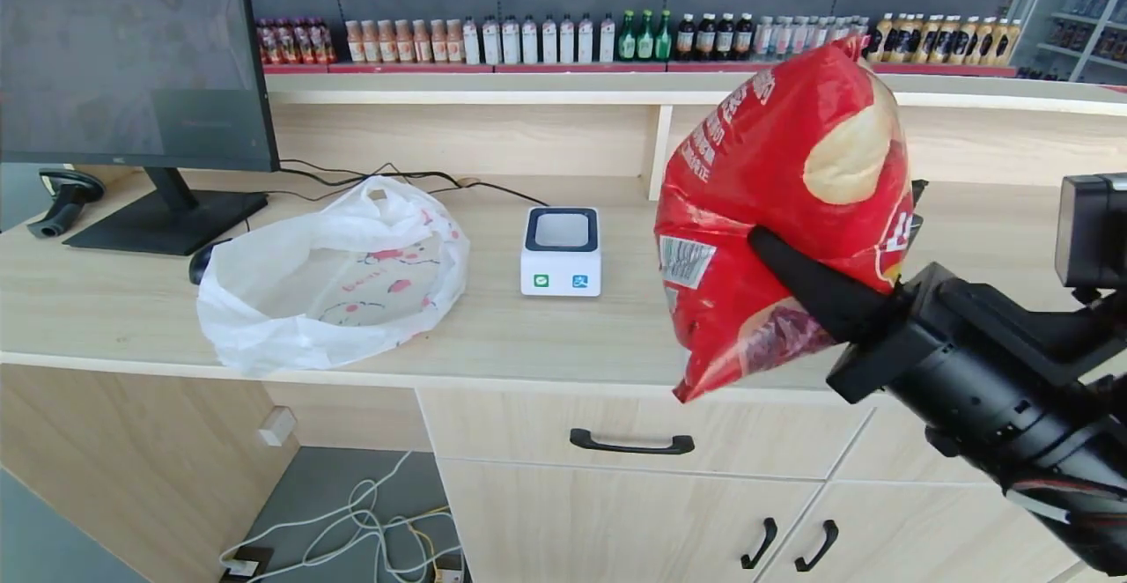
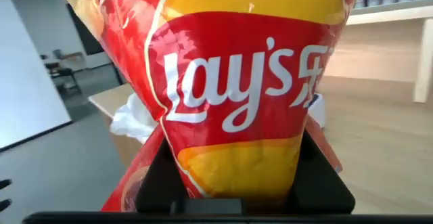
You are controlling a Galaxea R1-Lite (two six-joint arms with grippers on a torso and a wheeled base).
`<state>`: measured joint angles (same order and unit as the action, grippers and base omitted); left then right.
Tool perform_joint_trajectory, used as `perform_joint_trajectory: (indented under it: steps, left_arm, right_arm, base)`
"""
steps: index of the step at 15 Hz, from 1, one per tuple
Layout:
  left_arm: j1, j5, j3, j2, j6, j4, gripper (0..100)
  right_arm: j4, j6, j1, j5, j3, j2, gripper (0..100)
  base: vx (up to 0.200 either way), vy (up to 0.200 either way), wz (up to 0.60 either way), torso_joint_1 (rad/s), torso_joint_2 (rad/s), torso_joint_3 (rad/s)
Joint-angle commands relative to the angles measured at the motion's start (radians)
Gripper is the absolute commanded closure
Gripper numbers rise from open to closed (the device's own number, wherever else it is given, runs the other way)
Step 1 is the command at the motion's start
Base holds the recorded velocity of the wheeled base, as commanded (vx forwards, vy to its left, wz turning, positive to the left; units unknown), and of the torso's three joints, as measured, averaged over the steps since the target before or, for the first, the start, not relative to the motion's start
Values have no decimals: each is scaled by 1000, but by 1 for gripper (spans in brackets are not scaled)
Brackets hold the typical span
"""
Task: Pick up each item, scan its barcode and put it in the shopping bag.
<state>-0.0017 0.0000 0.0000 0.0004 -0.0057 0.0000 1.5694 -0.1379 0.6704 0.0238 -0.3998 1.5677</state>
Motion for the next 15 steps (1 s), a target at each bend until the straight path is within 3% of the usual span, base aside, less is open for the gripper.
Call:
perform_joint_trajectory:
  steps: [1, 2, 4, 9, 11, 15]
  left_arm:
    - [0, 0, 0, 0, 0, 0, 0]
    - [0, 0, 0, 0, 0, 0, 0]
    - [0, 0, 0, 0, 0, 0, 0]
    - [0, 0, 0, 0, 1, 0, 0]
    - [0, 0, 0, 0, 1, 0, 0]
    - [0, 0, 0, 0, 1, 0, 0]
  right_arm:
    - [1, 87, -5, -185, -74, 78, 100]
    - [1, 130, -5, -295, -82, 78, 100]
    - [1, 167, -8, -412, -79, 77, 100]
    - [1, 198, -23, -450, -148, 126, 100]
    - [1, 195, -28, -512, -191, 153, 100]
    - [1, 188, -37, -510, -195, 155, 100]
  base:
    - [0, 0, 0, 0, 0, 0]
    - [0, 0, 0, 0, 0, 0]
    - [0, 0, 0, 0, 0, 0]
    - [0, 0, 0, 0, 0, 0]
    - [0, 0, 0, 0, 0, 0]
    - [-50, 0, 0, -1, 2, 2]
